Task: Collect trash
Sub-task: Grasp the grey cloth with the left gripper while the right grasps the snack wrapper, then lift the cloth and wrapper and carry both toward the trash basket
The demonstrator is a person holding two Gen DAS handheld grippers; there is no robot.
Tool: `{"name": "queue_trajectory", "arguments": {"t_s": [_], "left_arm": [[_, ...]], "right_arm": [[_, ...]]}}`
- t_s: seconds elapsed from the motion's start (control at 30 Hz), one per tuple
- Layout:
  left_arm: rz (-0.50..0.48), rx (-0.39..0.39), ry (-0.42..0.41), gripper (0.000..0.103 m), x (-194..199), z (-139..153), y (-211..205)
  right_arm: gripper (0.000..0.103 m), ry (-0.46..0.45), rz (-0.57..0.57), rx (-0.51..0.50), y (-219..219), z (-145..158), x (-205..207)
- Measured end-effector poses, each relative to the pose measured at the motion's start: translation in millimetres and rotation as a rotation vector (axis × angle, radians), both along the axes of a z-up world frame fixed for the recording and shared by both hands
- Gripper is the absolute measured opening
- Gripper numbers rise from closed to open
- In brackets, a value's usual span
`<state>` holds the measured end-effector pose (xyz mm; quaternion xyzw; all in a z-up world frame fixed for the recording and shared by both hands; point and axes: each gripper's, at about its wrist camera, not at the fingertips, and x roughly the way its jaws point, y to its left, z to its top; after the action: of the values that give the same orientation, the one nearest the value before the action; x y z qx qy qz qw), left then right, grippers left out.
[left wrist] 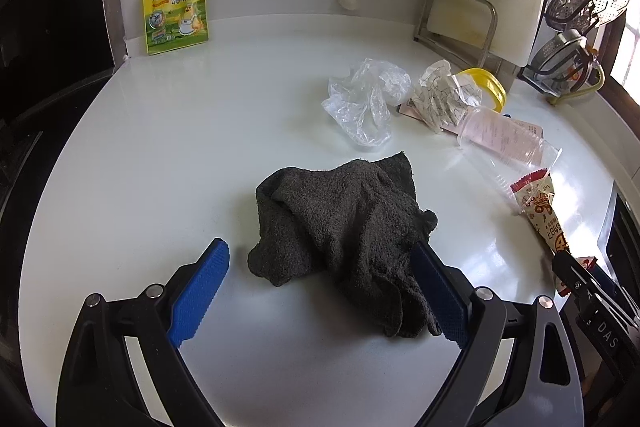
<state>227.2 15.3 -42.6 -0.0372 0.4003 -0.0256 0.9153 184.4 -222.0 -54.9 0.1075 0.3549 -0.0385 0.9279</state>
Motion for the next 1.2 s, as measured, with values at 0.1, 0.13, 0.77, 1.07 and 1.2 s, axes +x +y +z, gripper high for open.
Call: {"name": "queue_trajectory", "arguments": {"t_s": [0.1, 0.13, 0.77, 1.07, 1.2], "left_arm": [[0.002, -0.009, 0.014, 0.090, 5, -3, -2], [0.003, -0.011, 0.019, 0.090, 7, -3, -3], [-0.023, 0.064, 0.010, 0.072, 15, -6, -27], [-0.053, 0.053, -0.006, 0.043, 14, -3, -29], [-0.059, 0.055, -0.007, 0.036, 12, 0, -30]], "right_arm": [[0.070, -0.008, 0.021, 0.000, 3, 0, 2], [0.070, -0.008, 0.029, 0.004, 3, -1, 4], [0.059, -0.035, 0.065, -0.073, 12, -6, 19], [0.035, -0.055, 0.078, -0.097, 18, -5, 17], [0.031, -0.064, 0.064, -0.085, 13, -3, 13]]}}
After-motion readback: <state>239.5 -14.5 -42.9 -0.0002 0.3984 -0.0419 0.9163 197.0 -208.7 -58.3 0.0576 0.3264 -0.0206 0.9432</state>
